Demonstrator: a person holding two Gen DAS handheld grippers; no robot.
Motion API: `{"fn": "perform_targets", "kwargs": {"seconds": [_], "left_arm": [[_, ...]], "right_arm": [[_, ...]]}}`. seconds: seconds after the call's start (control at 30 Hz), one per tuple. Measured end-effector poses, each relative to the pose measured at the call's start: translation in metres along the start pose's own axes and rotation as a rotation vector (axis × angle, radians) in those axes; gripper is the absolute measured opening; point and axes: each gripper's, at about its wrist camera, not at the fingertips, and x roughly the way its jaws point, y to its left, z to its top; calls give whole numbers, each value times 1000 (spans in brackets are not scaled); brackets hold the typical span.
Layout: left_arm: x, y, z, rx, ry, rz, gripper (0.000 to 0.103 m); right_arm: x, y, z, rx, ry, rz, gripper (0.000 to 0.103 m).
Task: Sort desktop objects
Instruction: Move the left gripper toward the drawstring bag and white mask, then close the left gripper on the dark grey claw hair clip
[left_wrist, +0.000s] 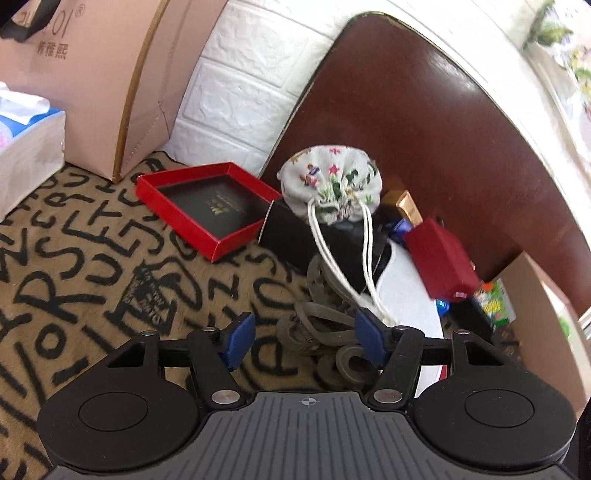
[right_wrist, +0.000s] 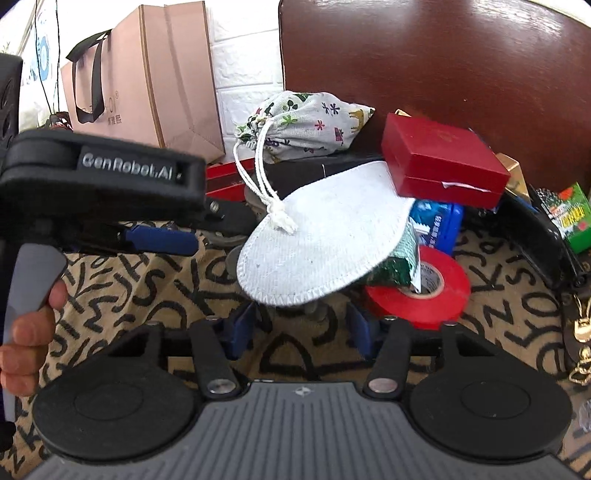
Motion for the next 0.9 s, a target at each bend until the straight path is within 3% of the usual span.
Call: {"fn": "perform_targets", "kwargs": {"seconds": [0.03, 0.13, 0.33, 0.63, 0.9], "left_arm": [[1, 1, 2, -16, -1, -12, 52], [4, 1, 5, -42, 6, -59, 34], [-9, -3, -2, -36, 6, -26, 15], [-56, -12, -44, -27, 72, -28, 15], [-92, -54, -107, 1, 149, -92, 15]], "right_arm": [[2, 0, 1, 1, 3, 3, 48], [3, -3, 3, 14, 7, 24, 24], [-5, -7, 1, 34, 33, 59, 9], [-50, -2, -28, 22, 74, 123, 8], [-117, -14, -79, 100, 122, 120, 8]]}}
